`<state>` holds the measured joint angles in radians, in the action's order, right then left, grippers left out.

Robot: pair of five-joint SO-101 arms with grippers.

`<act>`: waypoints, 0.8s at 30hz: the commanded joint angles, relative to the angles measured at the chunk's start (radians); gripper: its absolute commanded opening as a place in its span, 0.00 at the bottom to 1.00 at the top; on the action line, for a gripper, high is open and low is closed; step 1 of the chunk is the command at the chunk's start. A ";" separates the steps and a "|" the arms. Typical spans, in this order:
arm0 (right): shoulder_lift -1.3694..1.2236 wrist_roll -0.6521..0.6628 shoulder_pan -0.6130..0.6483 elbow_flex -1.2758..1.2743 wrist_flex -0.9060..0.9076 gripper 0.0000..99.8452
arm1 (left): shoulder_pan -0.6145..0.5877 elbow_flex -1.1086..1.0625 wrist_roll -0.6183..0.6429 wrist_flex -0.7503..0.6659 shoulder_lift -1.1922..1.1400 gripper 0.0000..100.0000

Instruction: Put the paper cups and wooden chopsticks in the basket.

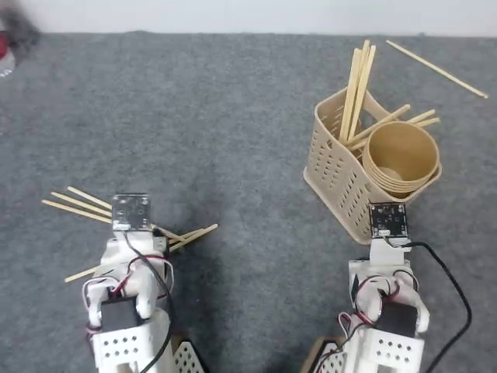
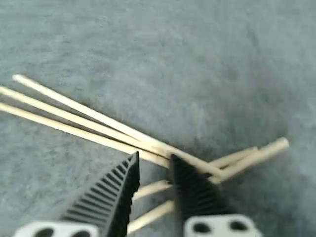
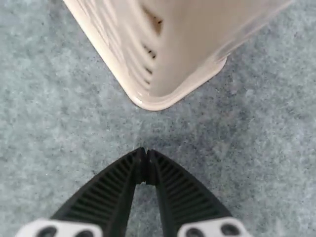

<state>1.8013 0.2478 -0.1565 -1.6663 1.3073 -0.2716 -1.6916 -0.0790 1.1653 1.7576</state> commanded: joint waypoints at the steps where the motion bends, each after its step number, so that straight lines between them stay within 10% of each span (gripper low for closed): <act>1: 0.013 0.012 -0.012 -0.017 0.002 0.01 | 0.015 0.053 -0.071 0.051 0.009 0.01; 24: 0.013 0.012 -0.012 -0.017 0.002 0.01 | 0.014 0.048 -0.086 0.046 0.009 0.01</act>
<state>1.8013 0.2478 -0.1565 -1.6663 1.3073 -0.2608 -1.6794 -0.1573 1.2098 1.7576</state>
